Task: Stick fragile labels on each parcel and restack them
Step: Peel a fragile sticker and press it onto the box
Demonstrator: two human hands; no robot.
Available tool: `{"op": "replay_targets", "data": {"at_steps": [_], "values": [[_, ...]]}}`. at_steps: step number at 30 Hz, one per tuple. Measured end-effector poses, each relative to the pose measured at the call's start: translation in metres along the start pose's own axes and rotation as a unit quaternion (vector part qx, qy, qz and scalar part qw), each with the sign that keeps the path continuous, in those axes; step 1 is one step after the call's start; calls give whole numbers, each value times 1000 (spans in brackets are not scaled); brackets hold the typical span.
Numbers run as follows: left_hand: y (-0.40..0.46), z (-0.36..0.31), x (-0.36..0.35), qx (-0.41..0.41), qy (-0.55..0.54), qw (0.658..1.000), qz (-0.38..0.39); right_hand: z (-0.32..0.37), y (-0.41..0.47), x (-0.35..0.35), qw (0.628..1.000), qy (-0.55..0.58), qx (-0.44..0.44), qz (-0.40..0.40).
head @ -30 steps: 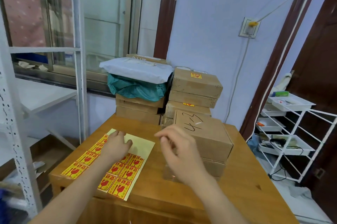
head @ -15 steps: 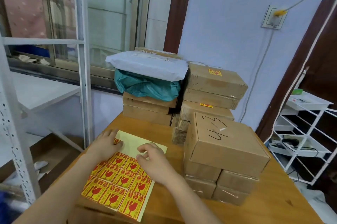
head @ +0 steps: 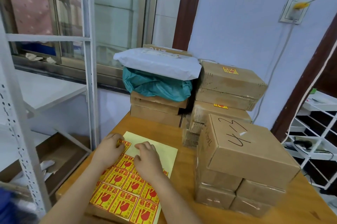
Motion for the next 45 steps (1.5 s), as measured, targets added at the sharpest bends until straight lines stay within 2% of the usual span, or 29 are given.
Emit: {"op": "replay_targets", "data": {"at_steps": [4,10,24,35,45], "values": [[-2,-1,6,5,-27,999,-26,0,-3,0,1000,8,26,-14],[-3,2,11,18,-70,997,-34,17,-14,-9,992,-67,110,12],[-7,7,19,74,-173,980,-59,17,-14,-13,991,-85,94,42],[-11,22,25,147,-278,944,-101,17,-13,-14,991,-90,89,47],[-12,29,30,179,-304,926,-137,18,-13,-13,989,-102,93,49]]}}
Point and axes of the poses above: each hand's wrist, its own y-axis towards the middle knuckle, its own x-axis out of the back of the hand, z = x × y, the point moved 8 cm from there along y, towards the middle knuckle, and after that the axes turned 1 degree about y, right-handed, at the moved point
